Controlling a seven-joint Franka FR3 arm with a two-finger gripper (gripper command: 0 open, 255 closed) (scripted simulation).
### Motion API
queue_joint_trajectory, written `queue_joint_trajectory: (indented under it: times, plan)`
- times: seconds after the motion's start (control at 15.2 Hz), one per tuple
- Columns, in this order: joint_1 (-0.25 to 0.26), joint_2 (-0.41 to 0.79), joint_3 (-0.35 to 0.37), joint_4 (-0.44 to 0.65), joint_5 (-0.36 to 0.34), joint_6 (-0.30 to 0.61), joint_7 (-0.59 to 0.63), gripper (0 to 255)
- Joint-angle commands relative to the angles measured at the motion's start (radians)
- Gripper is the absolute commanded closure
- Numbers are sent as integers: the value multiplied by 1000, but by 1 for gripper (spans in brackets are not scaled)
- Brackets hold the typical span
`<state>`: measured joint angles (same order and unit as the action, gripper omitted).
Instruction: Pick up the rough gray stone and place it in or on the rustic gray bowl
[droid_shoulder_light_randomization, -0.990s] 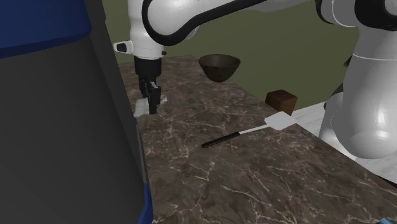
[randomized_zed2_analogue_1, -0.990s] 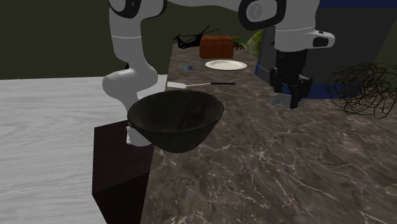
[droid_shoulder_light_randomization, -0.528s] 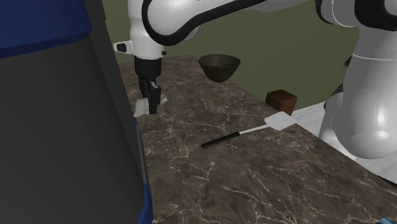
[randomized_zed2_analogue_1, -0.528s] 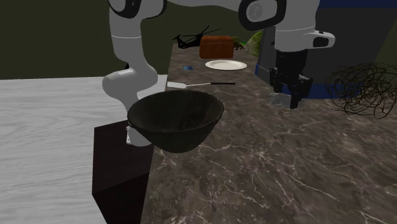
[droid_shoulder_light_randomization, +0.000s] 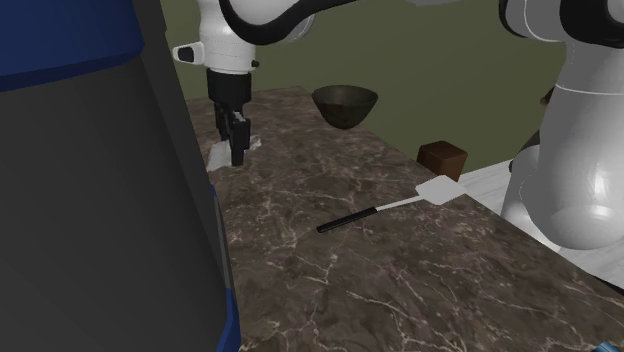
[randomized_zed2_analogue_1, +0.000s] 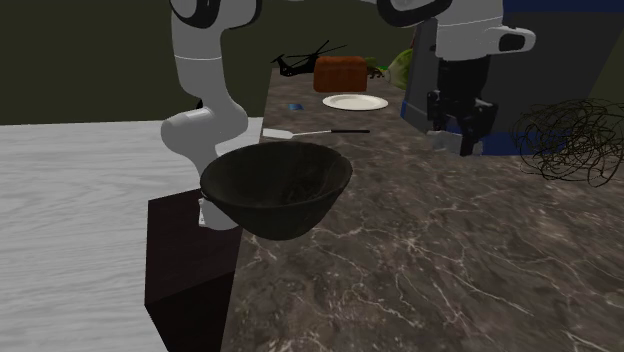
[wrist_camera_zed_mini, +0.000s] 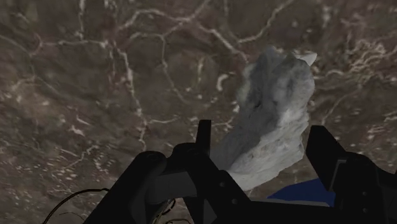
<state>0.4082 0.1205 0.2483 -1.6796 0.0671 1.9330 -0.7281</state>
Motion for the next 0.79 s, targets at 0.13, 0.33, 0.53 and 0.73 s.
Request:
queue_joint_trajectory:
  times: [0.13,0.33,0.53,0.73]
  plan:
    - [1,2,0,54,-2,-52,5,255]
    - [1,5,1,99,-4,-94,9,255]
    - [2,11,1,146,-6,-136,13,255]
    - [4,19,2,198,-9,-179,18,255]
